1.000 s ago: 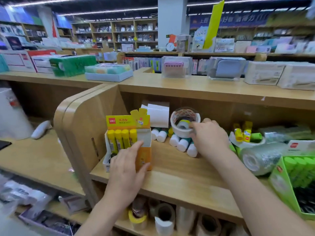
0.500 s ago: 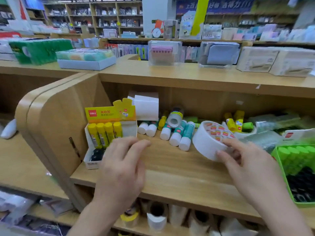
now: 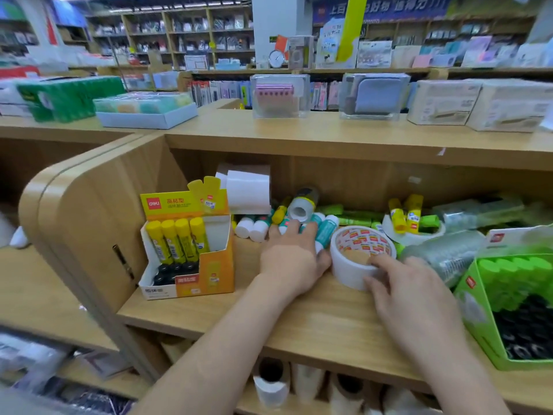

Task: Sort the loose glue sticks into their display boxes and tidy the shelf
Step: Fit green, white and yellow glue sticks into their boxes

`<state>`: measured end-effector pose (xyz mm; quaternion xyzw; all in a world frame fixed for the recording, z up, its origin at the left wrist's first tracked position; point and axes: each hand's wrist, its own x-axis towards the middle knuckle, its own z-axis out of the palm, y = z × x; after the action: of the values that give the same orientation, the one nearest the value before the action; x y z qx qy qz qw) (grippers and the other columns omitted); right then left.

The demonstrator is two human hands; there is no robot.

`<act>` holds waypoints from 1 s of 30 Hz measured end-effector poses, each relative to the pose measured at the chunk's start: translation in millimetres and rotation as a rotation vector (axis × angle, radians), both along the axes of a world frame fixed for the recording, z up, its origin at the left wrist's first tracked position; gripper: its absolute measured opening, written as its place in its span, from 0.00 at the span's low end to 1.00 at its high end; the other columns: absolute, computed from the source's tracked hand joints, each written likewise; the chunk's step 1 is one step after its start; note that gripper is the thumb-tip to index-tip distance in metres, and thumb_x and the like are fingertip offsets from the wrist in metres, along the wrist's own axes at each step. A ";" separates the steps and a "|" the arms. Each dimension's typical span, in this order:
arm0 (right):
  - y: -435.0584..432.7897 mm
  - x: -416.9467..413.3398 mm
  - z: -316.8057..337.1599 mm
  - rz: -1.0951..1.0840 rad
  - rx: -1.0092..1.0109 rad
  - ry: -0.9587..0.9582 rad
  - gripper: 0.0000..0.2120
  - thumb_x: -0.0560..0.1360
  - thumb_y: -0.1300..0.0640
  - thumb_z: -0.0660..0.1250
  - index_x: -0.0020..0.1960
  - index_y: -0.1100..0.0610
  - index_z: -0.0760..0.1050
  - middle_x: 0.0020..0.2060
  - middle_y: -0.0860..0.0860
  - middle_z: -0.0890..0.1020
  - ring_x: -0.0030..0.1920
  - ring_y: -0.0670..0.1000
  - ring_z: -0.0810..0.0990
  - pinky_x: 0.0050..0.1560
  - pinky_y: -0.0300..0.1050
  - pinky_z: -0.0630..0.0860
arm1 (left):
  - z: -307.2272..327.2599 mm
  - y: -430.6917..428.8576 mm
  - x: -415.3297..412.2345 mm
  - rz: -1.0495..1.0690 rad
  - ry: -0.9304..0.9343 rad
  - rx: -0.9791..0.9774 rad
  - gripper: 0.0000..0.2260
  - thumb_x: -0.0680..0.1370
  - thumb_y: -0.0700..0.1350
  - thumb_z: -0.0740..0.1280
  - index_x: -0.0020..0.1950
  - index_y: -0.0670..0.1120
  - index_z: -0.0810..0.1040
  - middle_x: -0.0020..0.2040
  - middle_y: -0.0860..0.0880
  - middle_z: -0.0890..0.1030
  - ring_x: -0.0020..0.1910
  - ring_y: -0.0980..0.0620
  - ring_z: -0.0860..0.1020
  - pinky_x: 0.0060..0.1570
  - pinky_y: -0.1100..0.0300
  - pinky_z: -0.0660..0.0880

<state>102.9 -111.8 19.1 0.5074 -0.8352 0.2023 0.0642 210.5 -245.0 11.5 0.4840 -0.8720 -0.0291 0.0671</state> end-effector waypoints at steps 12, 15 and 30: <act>-6.2 -0.5 -13.6 0.007 -0.101 0.033 0.24 0.71 0.57 0.71 0.66 0.54 0.72 0.43 0.56 0.71 0.46 0.62 0.74 0.41 0.52 0.74 | 2.3 64.9 65.7 0.055 0.069 -0.024 0.16 0.73 0.61 0.61 0.58 0.58 0.65 0.56 0.52 0.68 0.56 0.48 0.68 0.54 0.51 0.72; -7.7 6.7 -16.4 0.150 -0.294 0.053 0.26 0.64 0.63 0.74 0.62 0.55 0.76 0.42 0.55 0.72 0.42 0.60 0.74 0.41 0.51 0.74 | -6.2 64.7 63.5 0.060 0.104 -0.072 0.17 0.73 0.63 0.60 0.55 0.55 0.66 0.56 0.51 0.68 0.55 0.47 0.69 0.55 0.50 0.72; -114.1 18.6 40.2 0.439 0.442 0.223 0.25 0.75 0.57 0.63 0.69 0.40 0.64 0.63 0.47 0.72 0.67 0.54 0.66 0.59 0.58 0.64 | -47.1 69.9 78.4 -0.146 0.478 -0.366 0.14 0.75 0.55 0.62 0.57 0.49 0.75 0.58 0.48 0.76 0.62 0.47 0.74 0.64 0.47 0.71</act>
<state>121.5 -226.0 59.3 0.6961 -0.7173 -0.0316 -0.0014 288.9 -175.1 -35.7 0.3793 -0.8548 0.0105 0.3539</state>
